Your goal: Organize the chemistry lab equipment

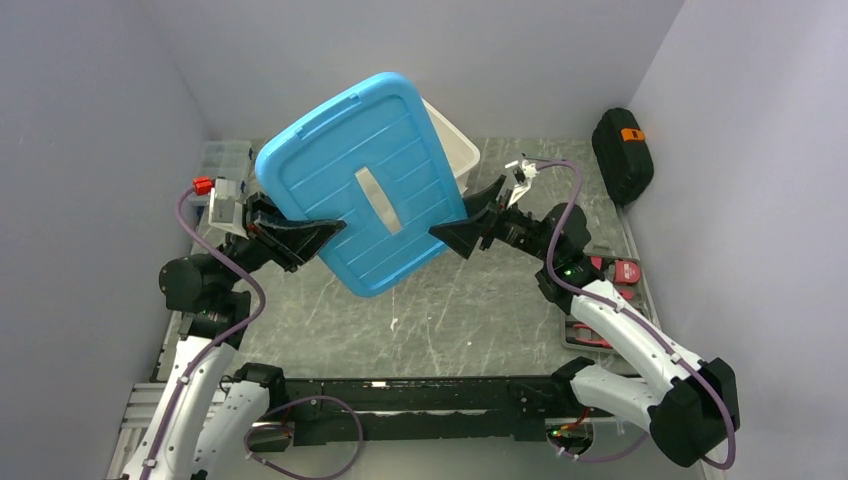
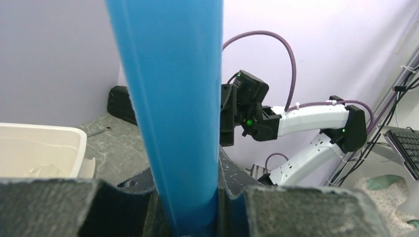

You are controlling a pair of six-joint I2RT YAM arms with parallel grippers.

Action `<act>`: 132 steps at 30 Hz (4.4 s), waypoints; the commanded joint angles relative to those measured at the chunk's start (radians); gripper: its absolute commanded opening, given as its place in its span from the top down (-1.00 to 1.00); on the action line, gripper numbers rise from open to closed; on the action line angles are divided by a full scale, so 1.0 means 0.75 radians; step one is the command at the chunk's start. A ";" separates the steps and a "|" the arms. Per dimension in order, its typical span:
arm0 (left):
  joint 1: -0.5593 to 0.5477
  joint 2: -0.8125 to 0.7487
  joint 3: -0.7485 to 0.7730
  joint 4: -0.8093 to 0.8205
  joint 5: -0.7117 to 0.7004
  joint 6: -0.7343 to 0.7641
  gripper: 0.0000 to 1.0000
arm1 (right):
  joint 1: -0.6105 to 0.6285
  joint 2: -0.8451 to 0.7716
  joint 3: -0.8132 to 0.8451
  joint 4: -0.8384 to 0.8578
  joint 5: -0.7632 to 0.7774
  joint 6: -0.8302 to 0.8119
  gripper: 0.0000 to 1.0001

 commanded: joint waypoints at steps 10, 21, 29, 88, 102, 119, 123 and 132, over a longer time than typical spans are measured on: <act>0.002 0.020 0.048 0.009 -0.123 0.024 1.00 | -0.004 0.047 -0.087 0.643 -0.055 0.398 0.24; 0.004 0.081 0.184 -0.489 -0.293 0.379 0.21 | -0.064 -0.051 -0.026 0.330 0.162 0.348 1.00; 0.021 0.187 0.252 -0.762 -0.519 0.583 -0.99 | -0.220 -0.025 0.086 0.130 0.176 0.336 1.00; 0.084 0.360 0.221 -1.016 -0.668 0.814 -0.99 | -0.601 1.725 1.795 -0.607 -0.660 0.535 0.80; 0.084 0.352 0.219 -1.026 -0.669 0.827 -0.99 | -0.630 1.692 1.814 -0.649 -0.587 0.466 -0.07; 0.076 0.327 0.247 -1.138 -0.779 0.949 -0.99 | -0.655 1.394 1.647 -1.049 -0.142 -0.126 -0.37; 0.076 0.323 0.229 -1.135 -0.779 0.951 -0.99 | -0.610 1.316 1.584 -1.073 -0.027 -0.241 -0.38; 0.076 0.329 0.218 -1.136 -0.778 0.954 -0.99 | -0.511 1.349 1.678 -1.257 0.278 -0.352 -0.37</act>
